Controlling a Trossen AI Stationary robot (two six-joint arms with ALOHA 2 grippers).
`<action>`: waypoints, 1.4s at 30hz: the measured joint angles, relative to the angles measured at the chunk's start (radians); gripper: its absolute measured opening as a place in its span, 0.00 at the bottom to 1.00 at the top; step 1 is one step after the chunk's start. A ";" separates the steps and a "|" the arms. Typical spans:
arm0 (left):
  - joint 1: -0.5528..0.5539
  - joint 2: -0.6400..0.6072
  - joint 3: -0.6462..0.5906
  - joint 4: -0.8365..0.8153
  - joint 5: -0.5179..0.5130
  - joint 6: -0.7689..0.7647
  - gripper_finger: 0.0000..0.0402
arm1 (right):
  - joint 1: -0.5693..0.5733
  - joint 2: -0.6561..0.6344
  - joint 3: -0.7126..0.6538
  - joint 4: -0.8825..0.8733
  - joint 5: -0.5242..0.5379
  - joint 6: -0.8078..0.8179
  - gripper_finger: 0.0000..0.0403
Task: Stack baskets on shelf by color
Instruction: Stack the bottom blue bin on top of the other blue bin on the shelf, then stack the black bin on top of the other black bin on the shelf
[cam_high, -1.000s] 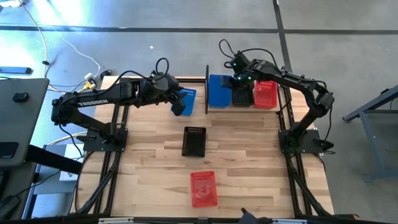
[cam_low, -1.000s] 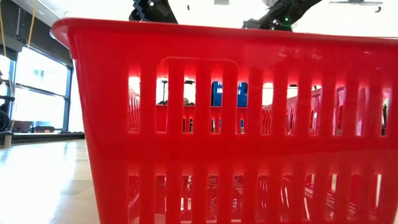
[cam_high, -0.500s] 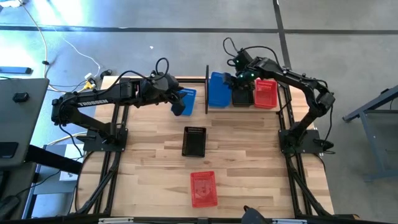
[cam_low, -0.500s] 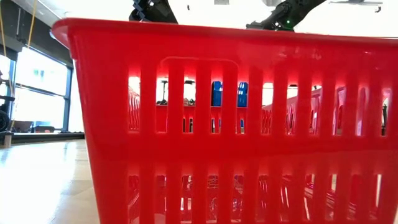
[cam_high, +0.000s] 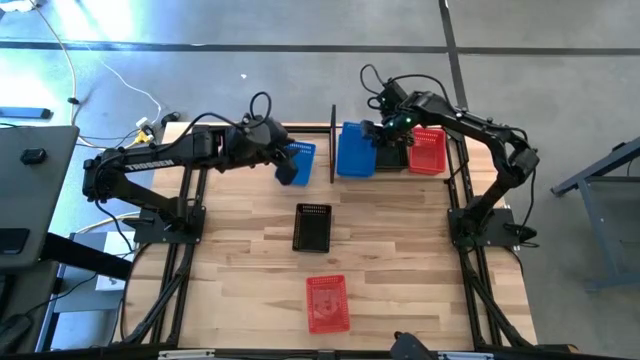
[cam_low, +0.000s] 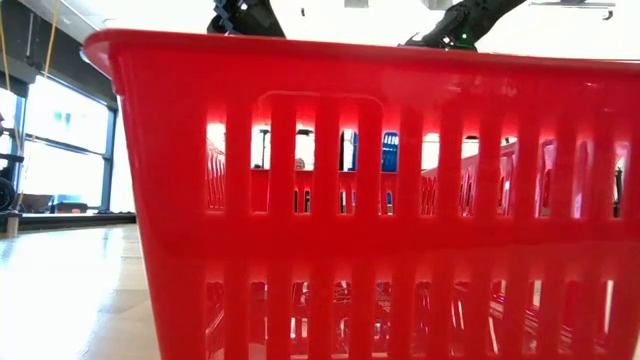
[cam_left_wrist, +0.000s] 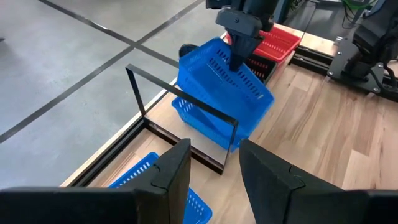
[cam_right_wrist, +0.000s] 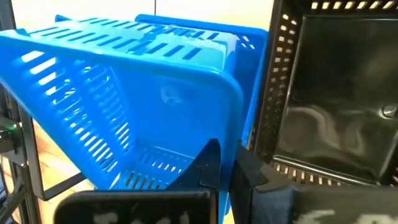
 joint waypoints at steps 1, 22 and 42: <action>0.004 0.000 0.000 0.000 0.000 0.000 0.32 | 0.000 0.000 0.000 0.001 0.000 -0.002 0.00; 0.056 0.000 0.000 0.000 0.003 -0.002 0.32 | 0.000 -0.004 0.000 0.008 -0.001 -0.077 0.19; 0.072 0.000 0.000 -0.080 0.093 -0.021 0.32 | 0.246 -0.123 -0.022 -0.107 0.012 -0.269 0.19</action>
